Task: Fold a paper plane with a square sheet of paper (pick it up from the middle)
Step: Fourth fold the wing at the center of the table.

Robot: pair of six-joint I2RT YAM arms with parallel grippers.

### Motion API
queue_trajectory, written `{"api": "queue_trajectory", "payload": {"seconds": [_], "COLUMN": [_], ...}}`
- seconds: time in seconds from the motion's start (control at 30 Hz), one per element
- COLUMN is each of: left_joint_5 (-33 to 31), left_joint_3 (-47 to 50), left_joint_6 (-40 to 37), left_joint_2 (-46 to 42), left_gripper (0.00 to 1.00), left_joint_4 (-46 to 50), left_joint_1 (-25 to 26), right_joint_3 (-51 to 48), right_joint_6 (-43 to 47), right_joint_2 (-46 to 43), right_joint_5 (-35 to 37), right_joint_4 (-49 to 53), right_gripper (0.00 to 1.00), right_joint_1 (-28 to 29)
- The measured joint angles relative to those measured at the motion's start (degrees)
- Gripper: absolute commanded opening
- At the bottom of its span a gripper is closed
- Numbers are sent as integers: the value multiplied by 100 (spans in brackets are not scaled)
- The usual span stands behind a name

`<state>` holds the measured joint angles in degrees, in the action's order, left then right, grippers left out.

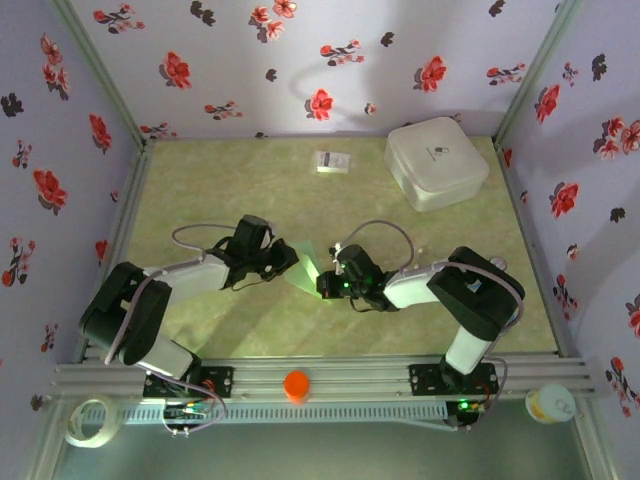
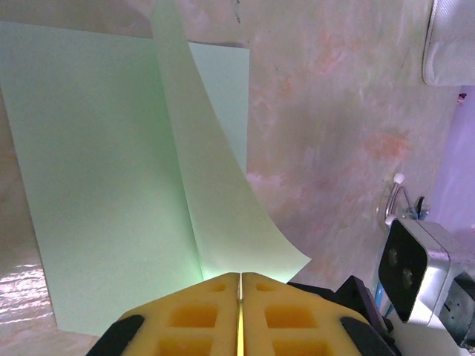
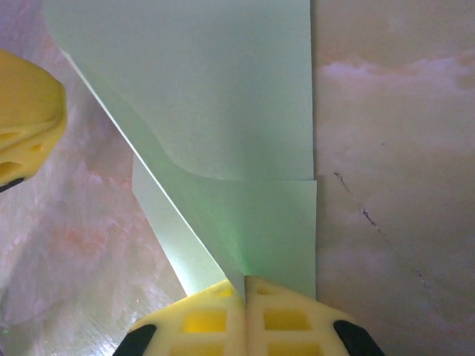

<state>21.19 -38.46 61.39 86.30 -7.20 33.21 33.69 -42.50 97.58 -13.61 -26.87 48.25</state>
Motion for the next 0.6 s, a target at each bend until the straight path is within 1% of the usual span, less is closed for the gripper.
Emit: {"api": "queue_trajectory", "payload": {"seconds": [0.6], "left_joint_5": [4], "left_joint_3": [9], "left_joint_6": [-2], "left_joint_2": [0], "left_gripper": [9], "left_joint_4": [-98], "left_joint_1": [0], "right_joint_3": [-4], "right_joint_6": [-20], "right_joint_2": [4], "right_joint_5": [-4], "right_joint_4": [-28], "right_gripper": [5], "right_joint_1": [0]}}
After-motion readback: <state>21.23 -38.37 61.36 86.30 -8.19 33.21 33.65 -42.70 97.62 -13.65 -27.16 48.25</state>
